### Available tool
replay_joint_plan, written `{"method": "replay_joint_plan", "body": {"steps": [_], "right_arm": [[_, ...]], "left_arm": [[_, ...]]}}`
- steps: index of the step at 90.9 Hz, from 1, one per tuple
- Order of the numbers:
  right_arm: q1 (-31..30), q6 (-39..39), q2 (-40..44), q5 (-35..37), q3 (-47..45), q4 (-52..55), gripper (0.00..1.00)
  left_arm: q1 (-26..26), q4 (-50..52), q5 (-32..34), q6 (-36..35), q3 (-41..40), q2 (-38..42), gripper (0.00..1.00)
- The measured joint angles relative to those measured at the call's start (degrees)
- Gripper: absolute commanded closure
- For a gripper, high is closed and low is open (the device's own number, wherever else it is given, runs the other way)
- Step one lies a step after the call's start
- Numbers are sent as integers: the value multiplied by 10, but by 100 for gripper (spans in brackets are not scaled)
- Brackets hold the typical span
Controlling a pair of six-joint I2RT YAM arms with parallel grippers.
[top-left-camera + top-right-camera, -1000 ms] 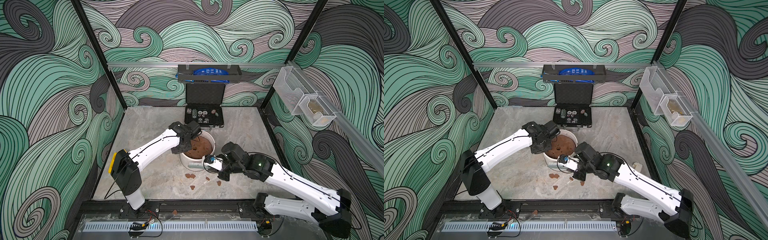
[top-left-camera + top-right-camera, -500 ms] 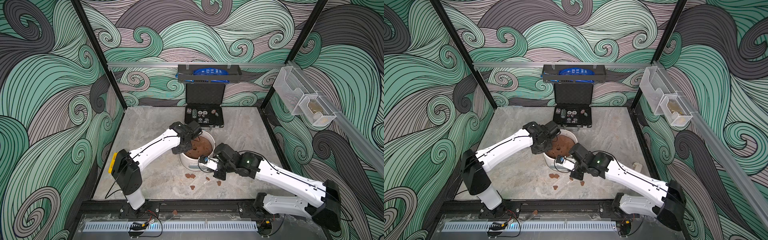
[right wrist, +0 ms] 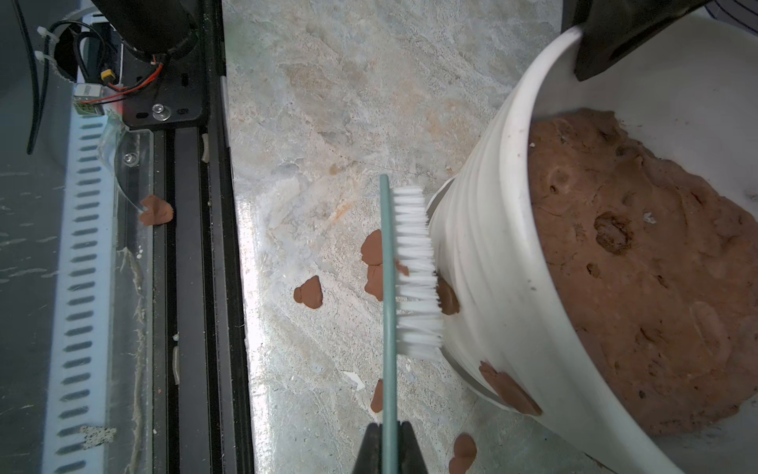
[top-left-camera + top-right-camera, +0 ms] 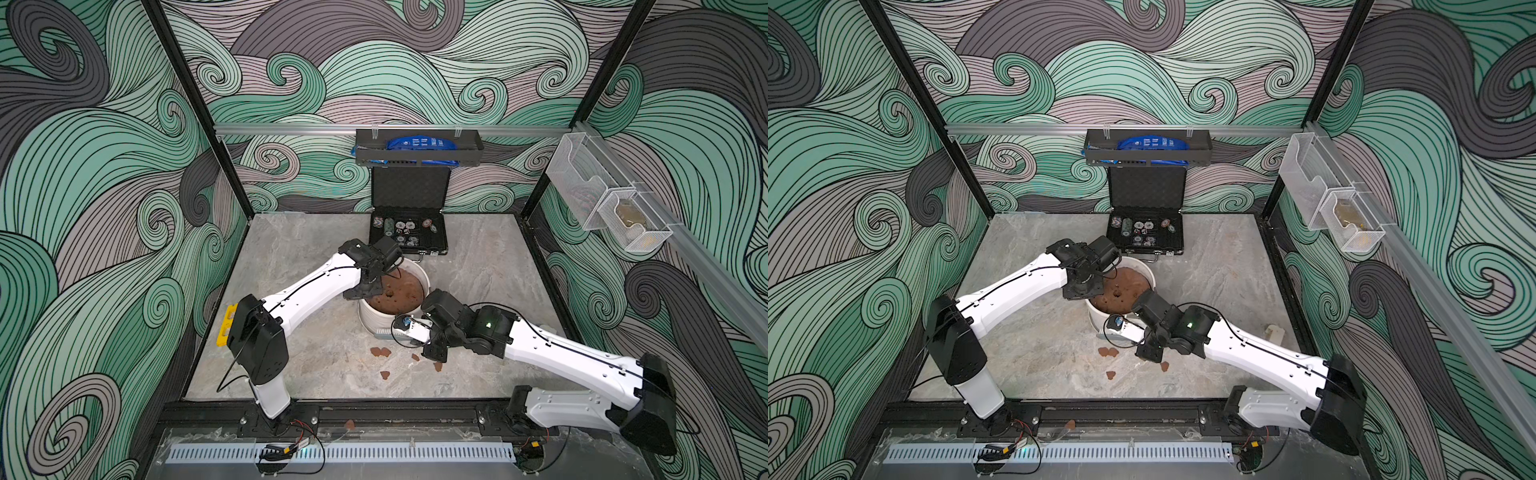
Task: Scrub the dried mud off the ceramic pot
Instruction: Brush off the soil from the pot.
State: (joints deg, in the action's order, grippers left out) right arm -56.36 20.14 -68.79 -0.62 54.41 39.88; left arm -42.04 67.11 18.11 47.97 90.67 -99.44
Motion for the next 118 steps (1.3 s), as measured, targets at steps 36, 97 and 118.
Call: {"method": "replay_joint_plan", "body": {"steps": [36,97,118], "right_arm": [[-19,-48,-49,65,1,3,100],[-44,-22,-51,86,2,43,100],[-45,1,-9,64,10,42,100]], "left_arm": [[26,-45,-19,-117,4,-6,100],[41,-69,-38,-184,4,-9,100],[48,-75,-47,-215,3,-9,100]]}}
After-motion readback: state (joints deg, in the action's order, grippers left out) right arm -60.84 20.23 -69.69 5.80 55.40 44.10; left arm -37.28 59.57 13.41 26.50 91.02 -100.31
